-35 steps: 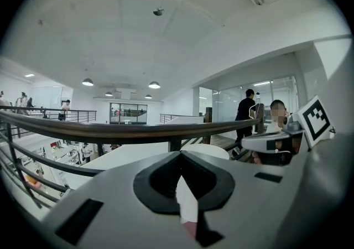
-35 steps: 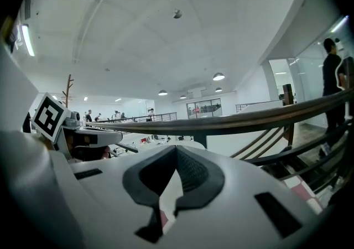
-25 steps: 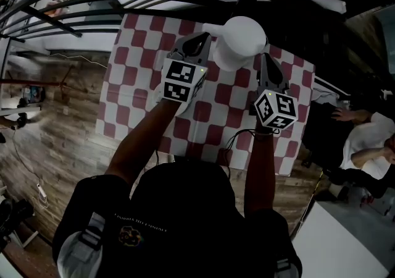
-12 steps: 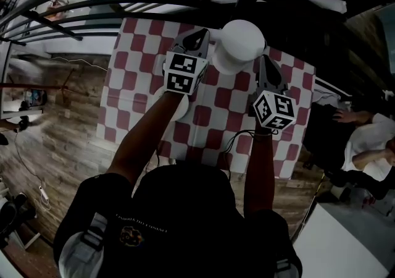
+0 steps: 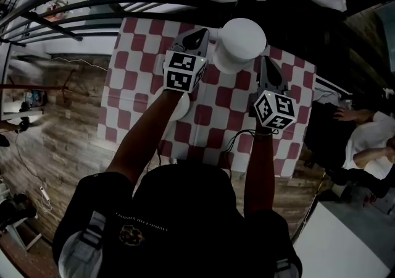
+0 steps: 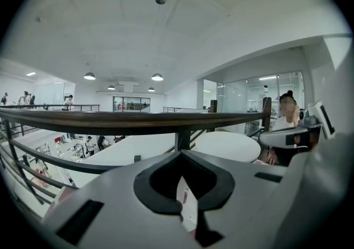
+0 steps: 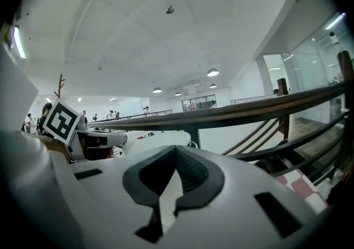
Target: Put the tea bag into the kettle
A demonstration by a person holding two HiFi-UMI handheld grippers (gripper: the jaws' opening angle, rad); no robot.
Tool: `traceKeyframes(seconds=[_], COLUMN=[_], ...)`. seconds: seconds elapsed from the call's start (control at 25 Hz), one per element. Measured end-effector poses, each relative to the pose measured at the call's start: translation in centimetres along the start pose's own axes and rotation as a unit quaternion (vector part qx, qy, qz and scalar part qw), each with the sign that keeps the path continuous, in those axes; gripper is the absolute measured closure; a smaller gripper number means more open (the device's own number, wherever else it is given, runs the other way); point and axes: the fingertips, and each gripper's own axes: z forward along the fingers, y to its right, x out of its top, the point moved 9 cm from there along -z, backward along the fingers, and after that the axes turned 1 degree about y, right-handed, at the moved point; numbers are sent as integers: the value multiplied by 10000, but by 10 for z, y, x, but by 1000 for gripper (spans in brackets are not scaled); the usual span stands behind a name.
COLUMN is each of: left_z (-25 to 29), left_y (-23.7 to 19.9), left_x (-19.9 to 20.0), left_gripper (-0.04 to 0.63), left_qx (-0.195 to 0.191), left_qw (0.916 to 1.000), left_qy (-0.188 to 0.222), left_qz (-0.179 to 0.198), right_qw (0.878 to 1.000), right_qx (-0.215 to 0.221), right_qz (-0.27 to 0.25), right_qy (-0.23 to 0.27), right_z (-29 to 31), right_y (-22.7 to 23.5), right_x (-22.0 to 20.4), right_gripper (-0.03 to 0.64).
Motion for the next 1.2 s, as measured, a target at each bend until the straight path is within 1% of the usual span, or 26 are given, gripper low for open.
traceKeyframes(seconds=[0.08, 0.32, 0.48, 0.68, 0.76, 0.92, 1.0, 1.04, 1.12, 1.2], left_z=[0, -1, 1, -1, -1, 1, 1, 1, 0, 0], left_y=[-1, 0, 2, 1, 1, 3, 3, 3, 4, 5], left_x=[-1, 0, 1, 0, -1, -1, -2, -3, -3, -2], left_gripper=[592, 592, 592, 592, 592, 592, 592, 592, 592, 592], left_qx=[-26, -11, 10, 61, 82, 83, 112, 113, 95, 98], left_qw=[10000, 10000, 10000, 9999, 9999, 9998, 9997, 9997, 9997, 9996], left_qy=[-18, 53, 88, 106, 130, 154, 140, 142, 141, 158], left_qz=[-64, -42, -27, 7, 20, 95, 136, 158, 200, 218], right_qw=[10000, 9998, 9992, 9965, 9939, 9821, 9763, 9753, 9786, 9860], right_qx=[21, 202, 368, 556, 732, 1383, 1642, 1687, 1579, 1273], right_qz=[17, 55, 45, 108, 63, -253, -361, -379, -354, -277], right_qy=[-45, -43, 169, 608, 817, 1256, 1363, 1371, 1271, 1046], right_z=[1, 9, 13, 14, 14, 15, 16, 16, 17, 19], right_y=[-1, -12, -23, -36, -41, -57, -64, -66, -63, -55], right_x=[-2, 0, 8, 16, 21, 36, 42, 42, 39, 31], right_gripper=[604, 604, 604, 604, 604, 604, 604, 604, 604, 604])
